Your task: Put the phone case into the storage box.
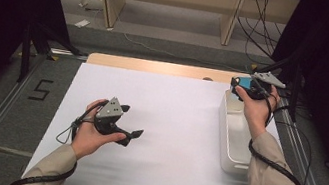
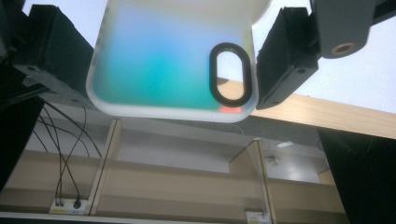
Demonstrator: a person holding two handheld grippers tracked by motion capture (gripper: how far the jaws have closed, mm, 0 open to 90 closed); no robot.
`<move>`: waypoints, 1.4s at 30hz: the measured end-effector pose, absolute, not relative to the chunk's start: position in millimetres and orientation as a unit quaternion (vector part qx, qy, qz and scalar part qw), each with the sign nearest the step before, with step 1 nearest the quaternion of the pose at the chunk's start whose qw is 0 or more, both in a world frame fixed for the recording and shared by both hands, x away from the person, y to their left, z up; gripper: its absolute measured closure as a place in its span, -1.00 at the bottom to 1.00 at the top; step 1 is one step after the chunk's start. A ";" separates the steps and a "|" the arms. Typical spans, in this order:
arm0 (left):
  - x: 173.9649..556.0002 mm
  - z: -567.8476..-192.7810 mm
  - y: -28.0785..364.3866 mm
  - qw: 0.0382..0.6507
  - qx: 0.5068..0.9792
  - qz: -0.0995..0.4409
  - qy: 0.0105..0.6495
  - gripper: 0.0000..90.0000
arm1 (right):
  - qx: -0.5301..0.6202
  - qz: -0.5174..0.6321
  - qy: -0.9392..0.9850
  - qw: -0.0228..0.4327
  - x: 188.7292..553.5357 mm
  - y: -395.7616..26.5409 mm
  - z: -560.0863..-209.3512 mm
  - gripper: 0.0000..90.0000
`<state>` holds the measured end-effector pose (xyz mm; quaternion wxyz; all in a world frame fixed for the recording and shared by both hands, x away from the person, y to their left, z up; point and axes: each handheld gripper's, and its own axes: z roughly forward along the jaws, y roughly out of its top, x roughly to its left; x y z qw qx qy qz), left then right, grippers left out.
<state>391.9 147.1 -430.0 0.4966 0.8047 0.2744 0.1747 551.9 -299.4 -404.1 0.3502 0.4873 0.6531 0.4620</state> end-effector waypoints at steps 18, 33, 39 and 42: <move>391.8 -429.7 147.1 0.497 0.804 0.175 0.275 -0.92 | 0.488 0.459 0.656 0.348 553.2 -298.9 -408.0 -0.60; 391.8 -429.8 147.1 0.497 0.804 0.175 0.275 -0.92 | 0.490 0.454 0.658 0.348 553.7 -298.1 -410.8 -0.60; 391.8 -429.8 147.2 0.497 0.805 0.175 0.274 -0.92 | 0.490 0.452 0.660 0.346 554.1 -297.2 -412.9 -0.60; 391.8 -429.8 147.2 0.497 0.804 0.175 0.275 -0.92 | 0.491 0.450 0.661 0.346 554.3 -297.4 -413.6 -0.60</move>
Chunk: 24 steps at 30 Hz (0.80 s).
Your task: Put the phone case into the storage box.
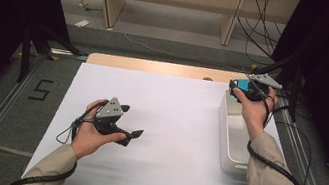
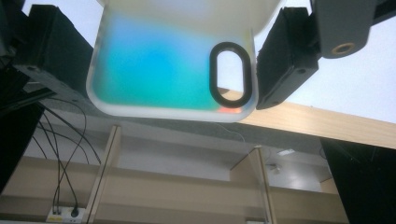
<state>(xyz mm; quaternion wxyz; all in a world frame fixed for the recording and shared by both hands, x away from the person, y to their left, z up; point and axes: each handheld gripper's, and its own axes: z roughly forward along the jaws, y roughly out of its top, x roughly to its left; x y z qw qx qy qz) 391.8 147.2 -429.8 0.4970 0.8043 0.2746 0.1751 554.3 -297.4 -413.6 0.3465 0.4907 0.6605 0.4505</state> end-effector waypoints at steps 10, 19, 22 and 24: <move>391.8 -429.8 147.2 0.497 0.805 0.175 0.274 -0.92 | 0.494 0.448 0.662 0.342 554.5 -297.4 -414.9 -0.60; 391.9 -429.9 147.3 0.497 0.804 0.175 0.274 -0.92 | 0.496 0.444 0.665 0.339 555.0 -297.2 -417.2 -0.60; 391.9 -429.9 147.1 0.497 0.805 0.175 0.274 -0.92 | 0.498 0.443 0.665 0.337 555.2 -297.0 -418.2 -0.60; 392.0 -430.0 147.1 0.497 0.805 0.175 0.274 -0.92 | 0.499 0.442 0.665 0.336 555.3 -297.1 -418.6 -0.60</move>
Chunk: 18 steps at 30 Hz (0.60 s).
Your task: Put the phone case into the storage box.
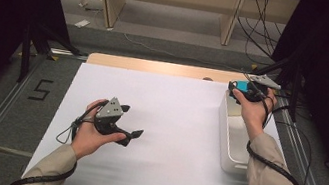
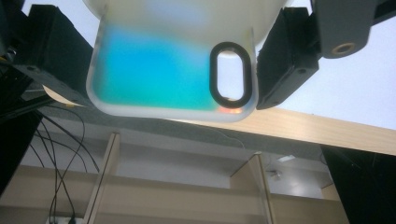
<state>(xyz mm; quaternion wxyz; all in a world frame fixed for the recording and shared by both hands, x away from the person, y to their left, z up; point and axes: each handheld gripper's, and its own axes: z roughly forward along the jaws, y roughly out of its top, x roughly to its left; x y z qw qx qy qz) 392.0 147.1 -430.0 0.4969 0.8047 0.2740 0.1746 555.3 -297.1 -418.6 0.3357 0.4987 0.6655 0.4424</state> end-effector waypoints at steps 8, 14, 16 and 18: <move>392.1 -430.1 147.1 0.497 0.805 0.175 0.274 -0.92 | 0.500 0.442 0.665 0.335 555.4 -297.3 -419.2 -0.60; 392.1 -430.0 147.2 0.497 0.805 0.175 0.274 -0.92 | 0.504 0.441 0.663 0.335 555.2 -297.4 -419.4 -0.60; 392.1 -430.1 147.2 0.497 0.805 0.174 0.274 -0.92 | 0.505 0.442 0.663 0.334 555.3 -297.5 -419.5 -0.60; 392.1 -430.2 147.2 0.497 0.804 0.174 0.275 -0.92 | 0.504 0.442 0.664 0.332 555.4 -297.7 -419.8 -0.60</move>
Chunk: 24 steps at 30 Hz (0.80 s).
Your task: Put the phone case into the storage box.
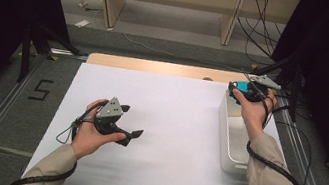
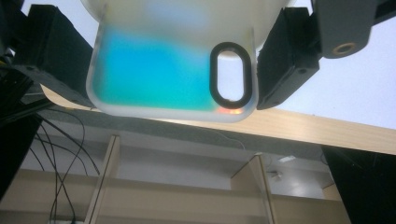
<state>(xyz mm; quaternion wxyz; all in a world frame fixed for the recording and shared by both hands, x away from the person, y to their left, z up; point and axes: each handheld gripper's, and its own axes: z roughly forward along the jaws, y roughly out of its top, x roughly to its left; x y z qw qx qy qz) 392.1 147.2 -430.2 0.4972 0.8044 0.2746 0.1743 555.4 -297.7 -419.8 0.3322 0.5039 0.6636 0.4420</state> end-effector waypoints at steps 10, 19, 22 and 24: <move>392.0 -430.4 147.0 0.497 0.804 0.174 0.275 -0.92 | 0.508 0.439 0.662 0.333 556.1 -297.9 -420.3 -0.69; 392.2 -430.3 147.1 0.497 0.805 0.174 0.274 -0.92 | 0.514 0.446 0.657 0.325 557.1 -299.8 -420.6 -0.86; 392.1 -430.3 147.1 0.497 0.804 0.174 0.275 -0.92 | 0.514 0.448 0.655 0.325 557.2 -299.9 -420.2 -0.88; 392.2 -430.2 147.2 0.497 0.805 0.175 0.274 -0.92 | 0.514 0.449 0.655 0.325 557.0 -299.9 -419.5 -0.89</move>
